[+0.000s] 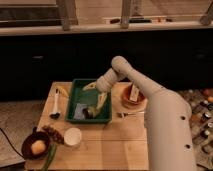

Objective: Stack cups into tray

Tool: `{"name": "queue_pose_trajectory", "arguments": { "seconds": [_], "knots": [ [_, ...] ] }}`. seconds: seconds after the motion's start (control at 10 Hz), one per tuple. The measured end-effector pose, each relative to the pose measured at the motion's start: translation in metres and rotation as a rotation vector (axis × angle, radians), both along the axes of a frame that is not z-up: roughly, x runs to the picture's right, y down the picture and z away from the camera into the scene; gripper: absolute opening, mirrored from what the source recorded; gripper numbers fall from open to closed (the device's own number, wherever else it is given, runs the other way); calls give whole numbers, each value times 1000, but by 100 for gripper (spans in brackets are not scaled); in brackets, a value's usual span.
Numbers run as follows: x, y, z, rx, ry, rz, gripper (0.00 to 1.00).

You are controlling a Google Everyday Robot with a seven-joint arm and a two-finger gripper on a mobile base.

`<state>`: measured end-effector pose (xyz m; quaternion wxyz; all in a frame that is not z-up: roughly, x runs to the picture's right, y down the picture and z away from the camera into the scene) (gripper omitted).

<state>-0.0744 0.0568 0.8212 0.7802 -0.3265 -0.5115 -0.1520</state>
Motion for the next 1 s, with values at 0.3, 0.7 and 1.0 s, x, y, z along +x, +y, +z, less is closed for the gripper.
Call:
{"name": "queue_pose_trajectory", "arguments": {
  "seconds": [0.3, 0.7, 1.0],
  "knots": [
    [2, -1, -2, -4, -1, -6, 80],
    [5, -2, -4, -7, -4, -10, 80],
    [9, -4, -6, -6, -7, -8, 80]
  ]
}}
